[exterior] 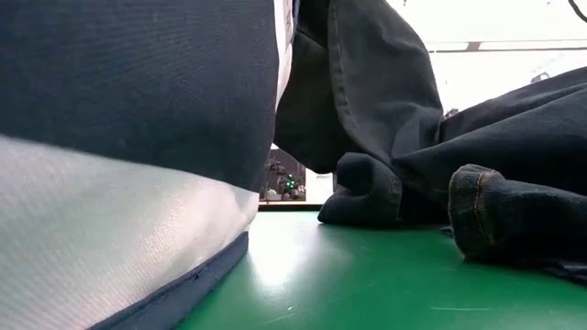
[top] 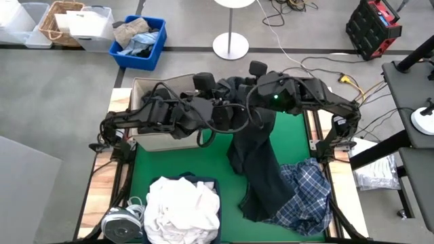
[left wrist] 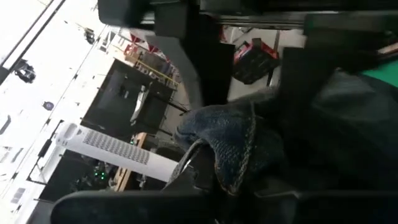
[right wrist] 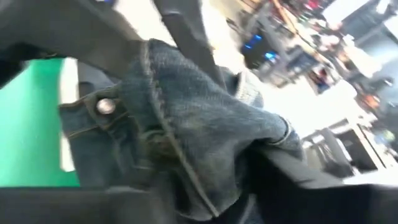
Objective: Sort clothes
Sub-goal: Put the dark long pants into the white laundry organizer
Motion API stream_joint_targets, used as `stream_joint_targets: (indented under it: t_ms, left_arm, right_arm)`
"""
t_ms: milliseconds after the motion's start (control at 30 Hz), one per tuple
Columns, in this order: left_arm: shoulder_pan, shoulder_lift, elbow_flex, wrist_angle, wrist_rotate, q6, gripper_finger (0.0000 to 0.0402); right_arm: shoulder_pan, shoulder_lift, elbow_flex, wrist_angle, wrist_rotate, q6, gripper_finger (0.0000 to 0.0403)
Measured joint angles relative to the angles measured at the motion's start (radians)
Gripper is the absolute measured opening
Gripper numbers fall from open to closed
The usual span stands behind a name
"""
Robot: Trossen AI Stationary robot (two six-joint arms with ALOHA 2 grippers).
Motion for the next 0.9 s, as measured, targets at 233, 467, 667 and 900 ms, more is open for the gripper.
stream_joint_targets:
  t_ms: [233, 467, 667, 900]
  left_arm:
    - [-0.012, -0.018, 0.0, 0.055, 0.021, 0.06, 0.0]
    - [-0.014, -0.061, 0.0, 0.107, 0.14, 0.069, 0.0041]
    - [-0.008, -0.086, 0.0, 0.098, 0.129, 0.114, 0.0113]
    - [-0.014, -0.157, 0.0, 0.047, 0.136, 0.033, 0.0181]
  right_arm:
    - [0.002, -0.049, -0.001, -0.004, -0.068, -0.033, 0.0027]
    - [0.002, -0.147, -0.002, 0.012, -0.134, 0.046, 0.002]
    - [0.001, -0.243, 0.002, 0.116, -0.178, 0.183, 0.0019]
    - [0.001, -0.304, 0.0, 0.223, -0.141, 0.298, 0.0019]
